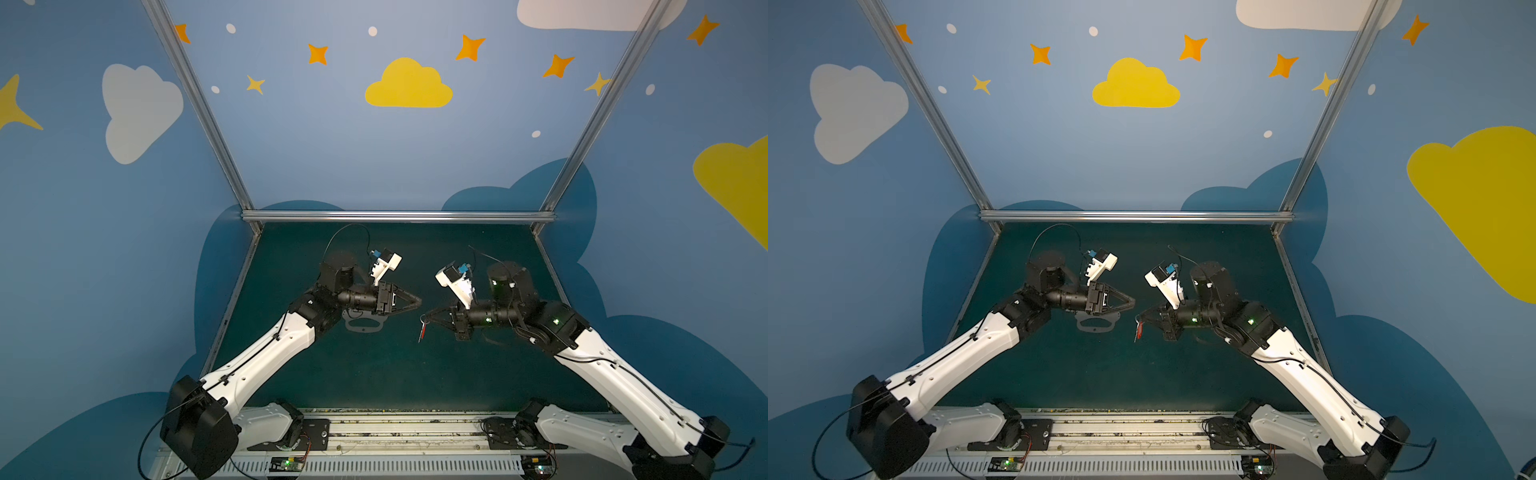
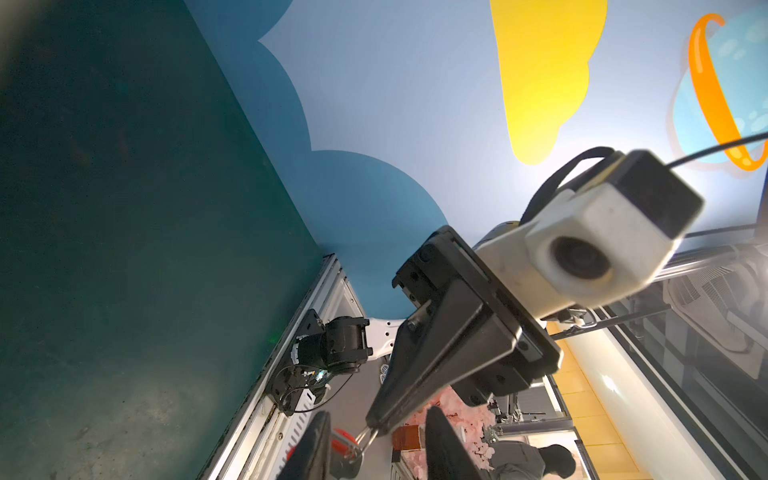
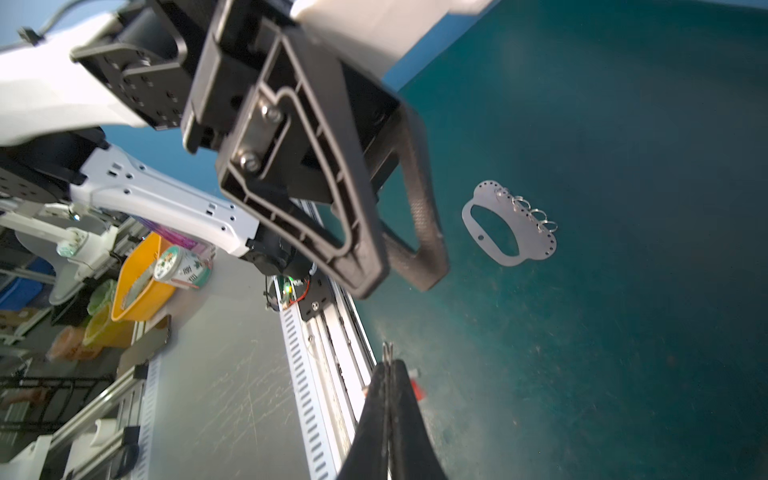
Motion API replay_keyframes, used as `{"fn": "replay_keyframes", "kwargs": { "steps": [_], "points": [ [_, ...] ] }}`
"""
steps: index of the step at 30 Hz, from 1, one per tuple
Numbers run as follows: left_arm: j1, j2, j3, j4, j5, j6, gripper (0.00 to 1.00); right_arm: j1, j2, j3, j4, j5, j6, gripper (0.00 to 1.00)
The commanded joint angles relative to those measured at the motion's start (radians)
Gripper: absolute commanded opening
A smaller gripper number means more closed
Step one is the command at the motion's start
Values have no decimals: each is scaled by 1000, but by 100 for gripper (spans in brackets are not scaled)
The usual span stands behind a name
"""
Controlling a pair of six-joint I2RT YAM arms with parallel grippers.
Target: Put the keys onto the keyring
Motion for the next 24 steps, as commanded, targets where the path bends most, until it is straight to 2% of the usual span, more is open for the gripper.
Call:
{"fn": "replay_keyframes", "kwargs": {
  "steps": [1,11,24],
  "points": [
    [-2,-24,35,-45,25,48,37,-31,-40,-27,107,-56,58,2],
    [-61,3,96,-118,-19,113,32,-95,-84,-74,218,-123,132,3],
    [-75,22,126,-118,-57,115,15,-96,-93,-87,239,-149,146,3]
  ]
}}
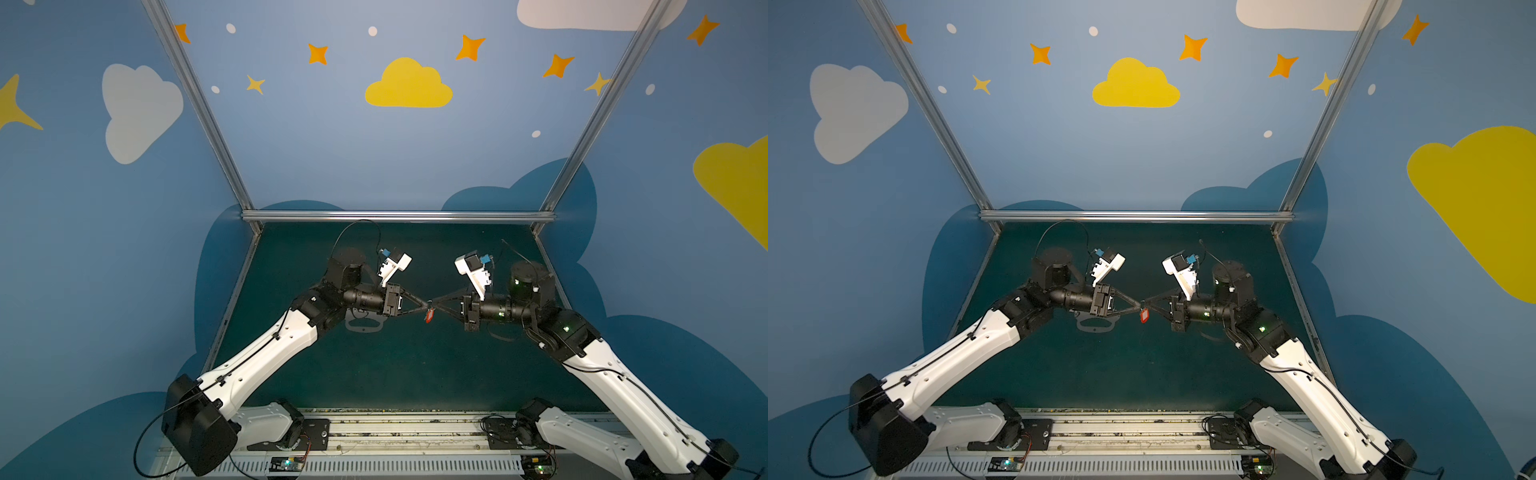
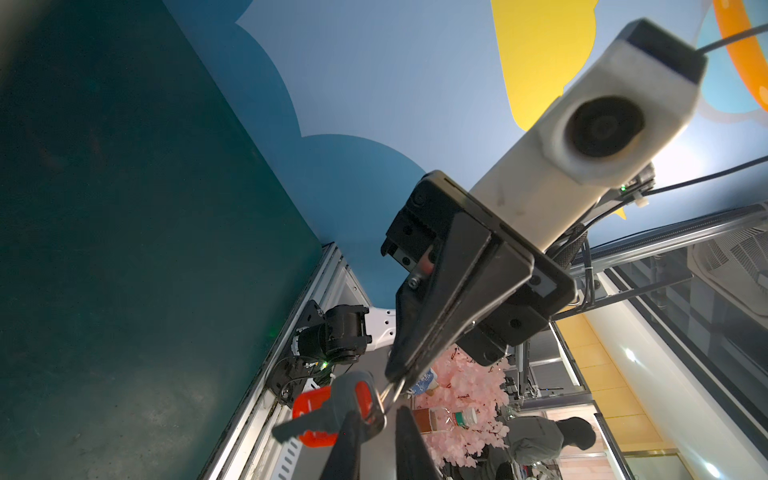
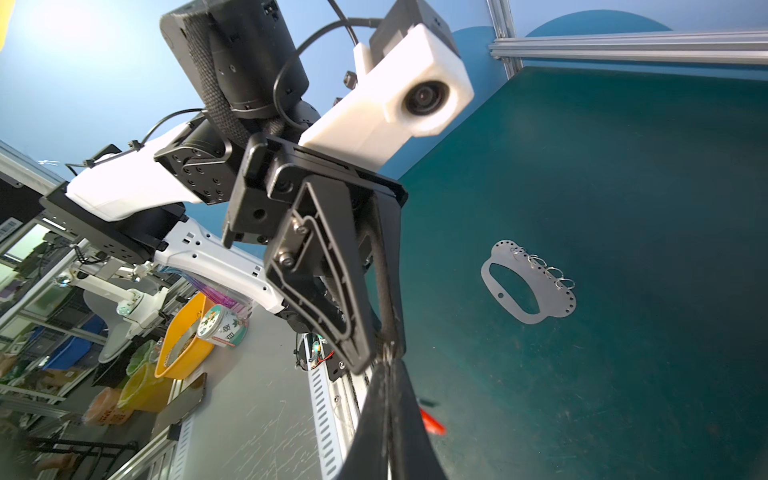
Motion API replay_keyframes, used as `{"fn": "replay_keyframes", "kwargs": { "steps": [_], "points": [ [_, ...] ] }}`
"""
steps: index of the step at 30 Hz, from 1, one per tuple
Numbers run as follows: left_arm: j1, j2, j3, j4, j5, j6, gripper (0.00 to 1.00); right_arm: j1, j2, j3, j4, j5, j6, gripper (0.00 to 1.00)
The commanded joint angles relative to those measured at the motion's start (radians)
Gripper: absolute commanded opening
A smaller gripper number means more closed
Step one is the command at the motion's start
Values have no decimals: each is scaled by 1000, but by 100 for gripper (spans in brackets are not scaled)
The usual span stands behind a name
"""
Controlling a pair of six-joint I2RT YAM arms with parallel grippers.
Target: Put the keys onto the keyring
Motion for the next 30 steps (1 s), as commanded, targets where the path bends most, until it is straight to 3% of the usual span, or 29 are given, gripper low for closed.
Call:
{"fn": "replay_keyframes", "kwargs": {
  "steps": [1,10,18,27,30],
  "points": [
    [-6,2,30,7,-14,19,14,-2,-19,-10,29,-25,8,3],
    [-11,3,44,16,-38,14,7,-2,-17,-19,41,-24,18,3],
    [-18,9,54,37,-42,0,15,-3,-15,-30,63,-29,27,3],
    [-32,15,68,22,-50,14,4,-4,-17,-44,78,-23,31,3],
    [-34,4,74,-12,-83,46,4,-5,-15,-41,62,-7,27,13]
  ]
}}
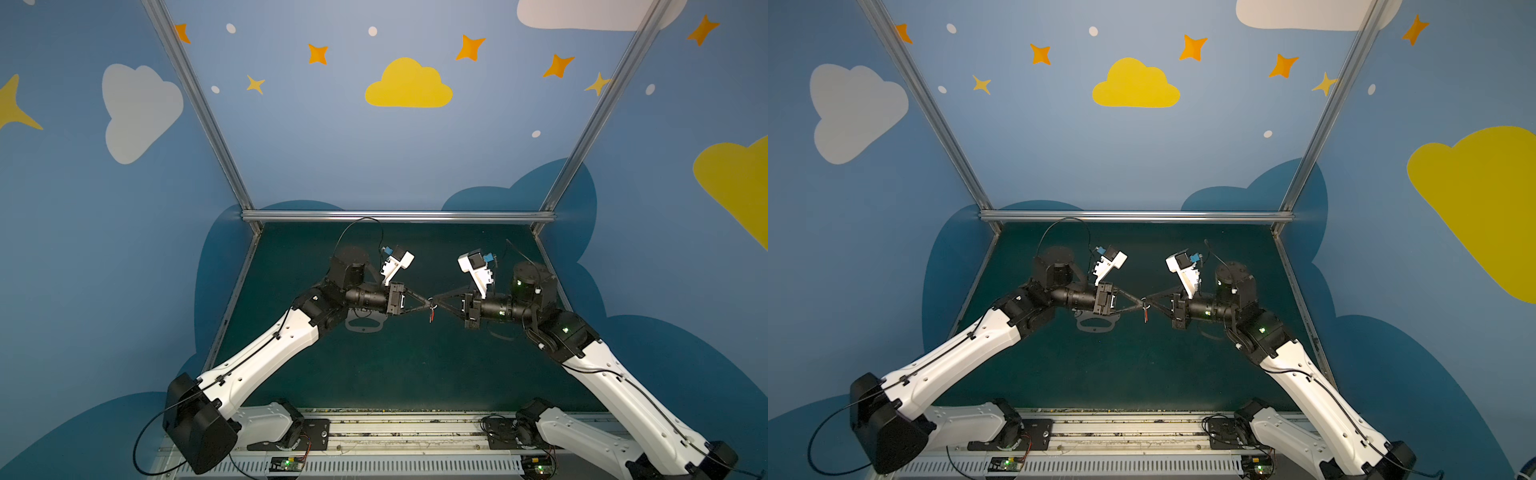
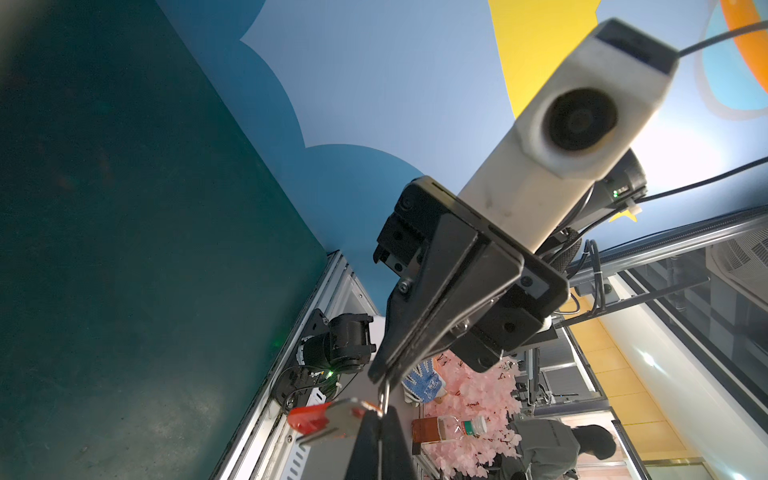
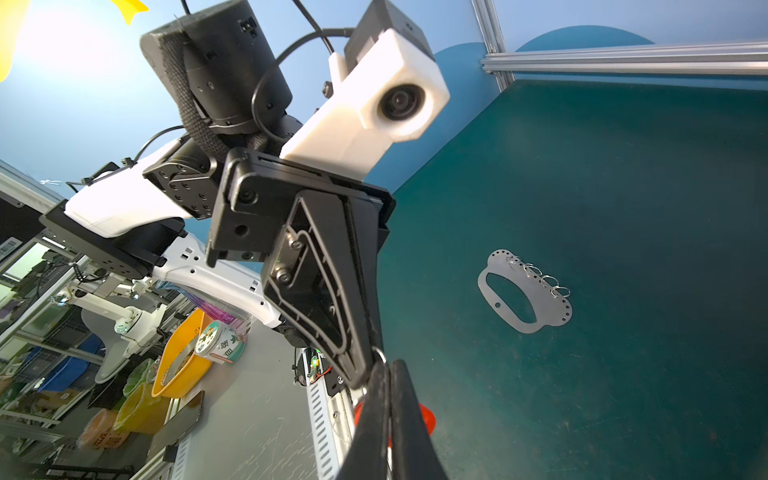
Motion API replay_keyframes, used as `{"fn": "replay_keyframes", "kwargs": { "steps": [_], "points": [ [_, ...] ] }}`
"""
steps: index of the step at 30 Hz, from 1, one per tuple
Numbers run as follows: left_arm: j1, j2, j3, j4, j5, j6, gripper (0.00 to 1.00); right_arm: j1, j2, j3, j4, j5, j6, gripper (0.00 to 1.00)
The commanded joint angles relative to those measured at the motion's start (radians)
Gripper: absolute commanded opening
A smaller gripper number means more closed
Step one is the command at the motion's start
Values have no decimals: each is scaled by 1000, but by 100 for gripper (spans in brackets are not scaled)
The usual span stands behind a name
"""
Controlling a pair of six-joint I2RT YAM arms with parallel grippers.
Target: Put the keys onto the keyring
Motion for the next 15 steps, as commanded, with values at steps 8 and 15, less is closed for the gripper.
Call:
{"fn": "replay_keyframes", "kwargs": {
  "steps": [8,15],
  "points": [
    [-15,-26,62,-115,-119,138,4,-20,-66,18,-95,79,-43,37],
    [-15,-29,71,-133,-138,153,4,-19,-50,25,-128,73,-10,35]
  ]
}}
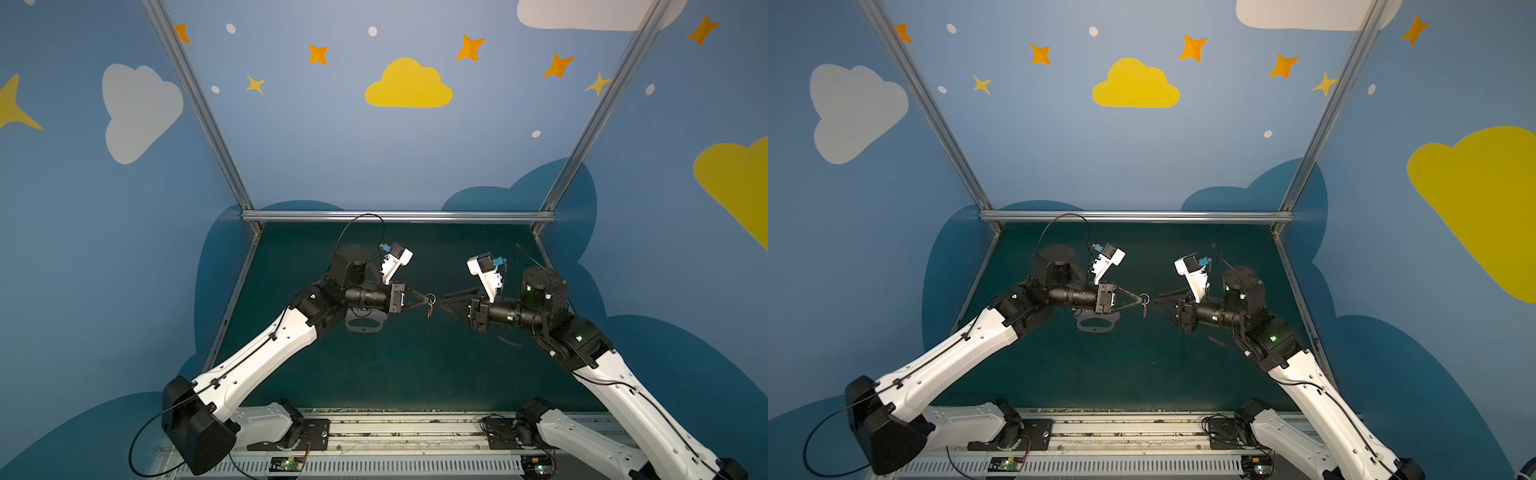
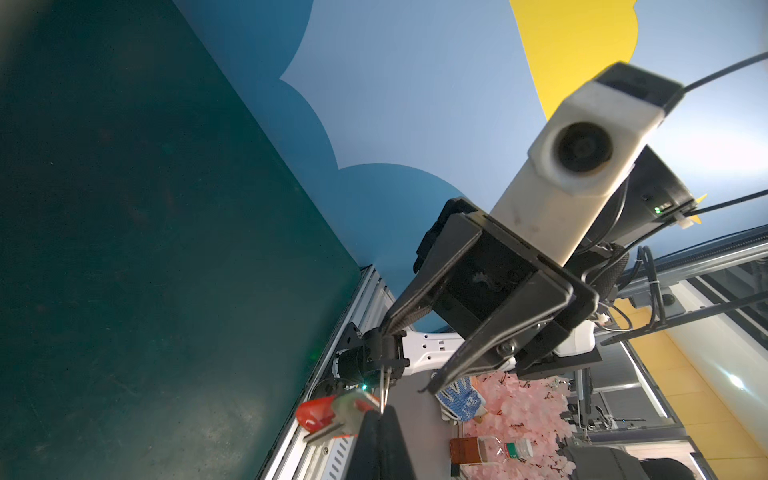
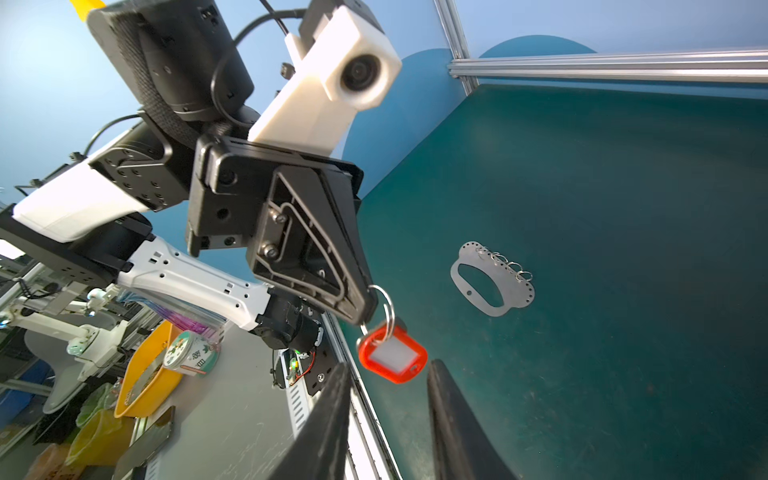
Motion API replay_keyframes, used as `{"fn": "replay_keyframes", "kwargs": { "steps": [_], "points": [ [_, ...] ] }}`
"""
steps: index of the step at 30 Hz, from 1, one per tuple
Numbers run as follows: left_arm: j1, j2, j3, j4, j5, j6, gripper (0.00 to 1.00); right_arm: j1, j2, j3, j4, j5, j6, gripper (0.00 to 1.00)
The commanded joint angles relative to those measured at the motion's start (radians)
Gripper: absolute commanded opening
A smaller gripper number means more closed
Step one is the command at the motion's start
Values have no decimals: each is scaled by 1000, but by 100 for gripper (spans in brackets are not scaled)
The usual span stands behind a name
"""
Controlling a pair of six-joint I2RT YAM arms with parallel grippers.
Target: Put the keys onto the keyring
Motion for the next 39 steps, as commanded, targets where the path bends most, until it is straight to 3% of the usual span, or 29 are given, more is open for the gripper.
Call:
{"fn": "replay_keyframes", "kwargs": {
  "steps": [1,6,11,16,23,29,39],
  "points": [
    [-5,-22,18,-15,-14,30,4,1,10,3,7,-19,40,35],
    [-4,-28,13,-10,-17,25,4,1,-3,-60,170,-54,138,30],
    [-4,-43,-2,5,-28,15,4,1,0,-103,266,-51,228,32],
    [-4,-60,-45,82,-41,-29,4,1,5,-176,447,-68,375,29],
    [-5,-84,-106,189,-66,-102,4,3,0,-236,619,-73,489,25],
    [-5,-84,-94,167,-78,-95,4,12,6,-227,592,-82,484,27],
    [-4,-87,-88,157,-82,-89,4,47,32,-191,493,-55,430,20]
  ]
}}
